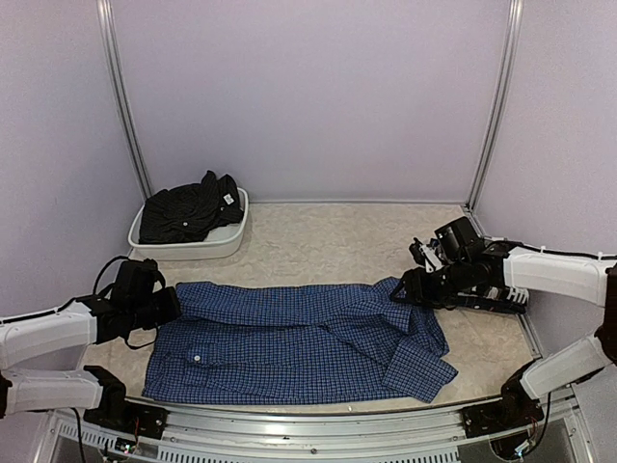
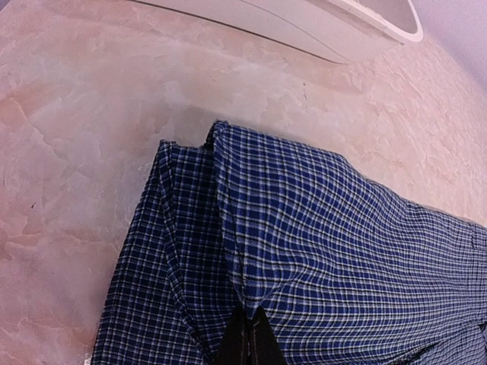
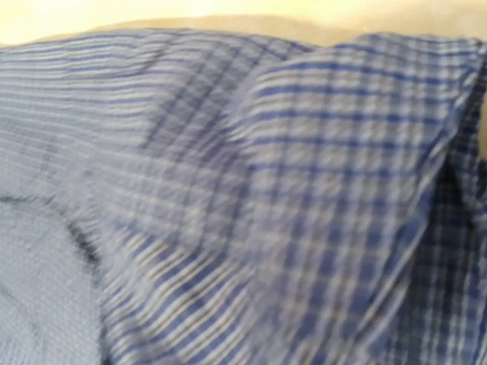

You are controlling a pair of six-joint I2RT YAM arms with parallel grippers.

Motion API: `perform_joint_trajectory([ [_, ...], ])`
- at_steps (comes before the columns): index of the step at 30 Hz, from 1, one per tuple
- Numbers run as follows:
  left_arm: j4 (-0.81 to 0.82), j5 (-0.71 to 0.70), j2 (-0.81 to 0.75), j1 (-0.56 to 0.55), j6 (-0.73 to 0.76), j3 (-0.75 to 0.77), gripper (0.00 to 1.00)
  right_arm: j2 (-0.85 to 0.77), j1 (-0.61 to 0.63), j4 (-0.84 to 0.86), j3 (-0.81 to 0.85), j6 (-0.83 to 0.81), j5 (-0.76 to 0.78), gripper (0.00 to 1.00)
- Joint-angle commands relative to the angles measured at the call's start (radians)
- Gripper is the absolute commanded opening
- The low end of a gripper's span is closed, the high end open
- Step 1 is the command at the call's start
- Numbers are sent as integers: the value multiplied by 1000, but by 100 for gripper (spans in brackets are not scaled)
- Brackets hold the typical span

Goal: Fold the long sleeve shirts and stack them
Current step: Smooth out the rectangle-folded shirt at the center of the board.

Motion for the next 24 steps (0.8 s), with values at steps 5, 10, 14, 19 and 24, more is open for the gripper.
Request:
perform_joint_trajectory([
  [5,41,1,5,9,19,-17,0,131,-105,266,-33,57,-68,58],
  [10,46,6,13,10,21,-20,0,221,-153,442,-71,127,-205,48],
  [14,45,4,14,9,24,-20,0,272,-160,553,-91,173,-277,36],
  [19,52,3,19,10,24,-22,0,271,-176,618,-124,214,-296,17],
  [24,56,-8,37,11,25,-30,0,215,-208,572,-150,191,-231,7],
])
